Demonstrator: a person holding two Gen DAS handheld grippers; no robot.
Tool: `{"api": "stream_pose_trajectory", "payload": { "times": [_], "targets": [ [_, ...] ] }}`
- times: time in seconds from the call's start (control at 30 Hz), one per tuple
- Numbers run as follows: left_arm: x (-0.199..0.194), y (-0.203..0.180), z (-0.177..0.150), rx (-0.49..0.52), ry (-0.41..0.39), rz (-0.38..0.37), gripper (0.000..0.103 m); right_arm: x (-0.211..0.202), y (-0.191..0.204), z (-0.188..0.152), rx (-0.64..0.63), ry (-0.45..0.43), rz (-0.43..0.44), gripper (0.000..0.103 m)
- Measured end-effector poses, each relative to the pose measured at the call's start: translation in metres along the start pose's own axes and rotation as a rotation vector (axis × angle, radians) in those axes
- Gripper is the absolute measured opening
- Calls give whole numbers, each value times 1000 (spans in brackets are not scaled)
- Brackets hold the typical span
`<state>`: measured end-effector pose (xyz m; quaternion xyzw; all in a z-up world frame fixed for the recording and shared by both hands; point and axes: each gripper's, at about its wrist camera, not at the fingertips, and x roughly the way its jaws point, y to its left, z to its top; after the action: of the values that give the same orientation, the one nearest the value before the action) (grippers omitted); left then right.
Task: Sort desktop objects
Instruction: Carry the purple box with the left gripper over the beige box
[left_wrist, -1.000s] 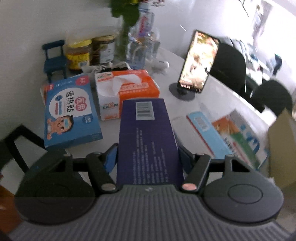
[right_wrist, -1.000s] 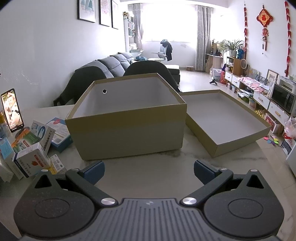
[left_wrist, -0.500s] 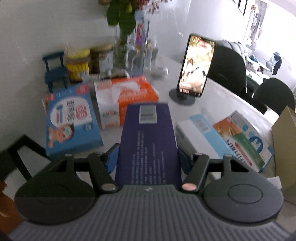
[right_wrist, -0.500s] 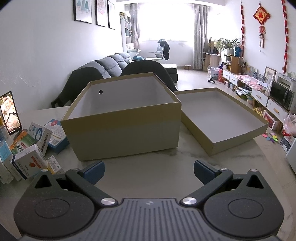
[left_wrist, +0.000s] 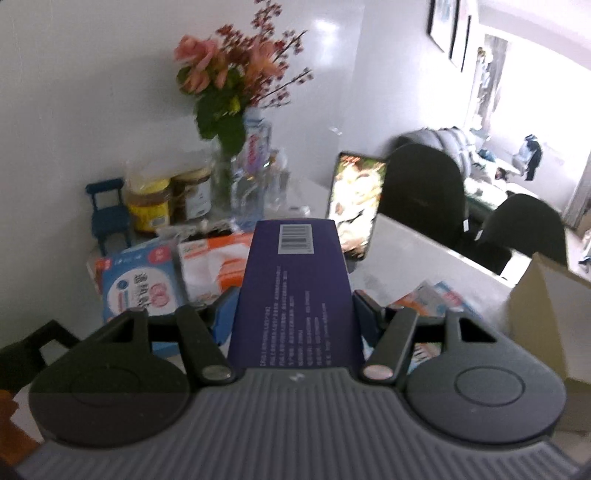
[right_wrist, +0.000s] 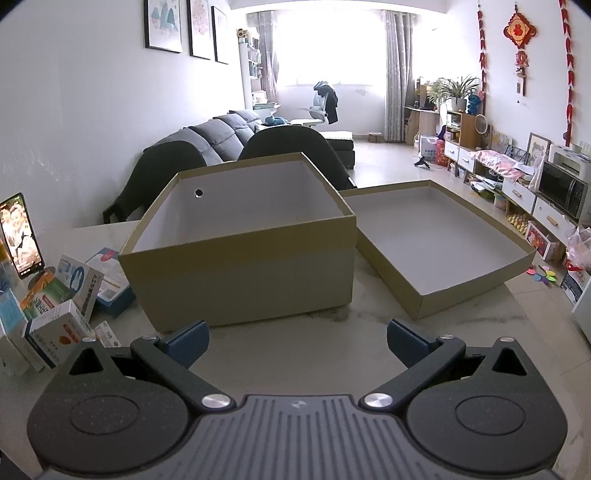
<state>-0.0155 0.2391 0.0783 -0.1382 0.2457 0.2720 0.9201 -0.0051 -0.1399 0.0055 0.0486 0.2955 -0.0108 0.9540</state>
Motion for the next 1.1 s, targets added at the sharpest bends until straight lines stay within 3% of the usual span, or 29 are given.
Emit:
{"api": "stream_pose_trajectory", "payload": {
  "times": [0.37, 0.67, 0.9, 1.03, 1.1],
  "targets": [
    [2, -57, 12, 26, -1, -112, 63, 8, -18, 20, 26, -15, -14, 103],
    [8, -122, 11, 89, 18, -249, 63, 29, -39, 59, 35, -43, -3, 103],
    [19, -173, 6, 130, 60, -356, 63, 72, -60, 93, 48, 18, -34, 102],
    [27, -188, 3, 148, 75, -379, 63, 92, -58, 103, 10, 47, -75, 86],
    [30, -193, 1, 156, 80, -384, 63, 89, -46, 104, -69, 13, -54, 86]
  ]
}}
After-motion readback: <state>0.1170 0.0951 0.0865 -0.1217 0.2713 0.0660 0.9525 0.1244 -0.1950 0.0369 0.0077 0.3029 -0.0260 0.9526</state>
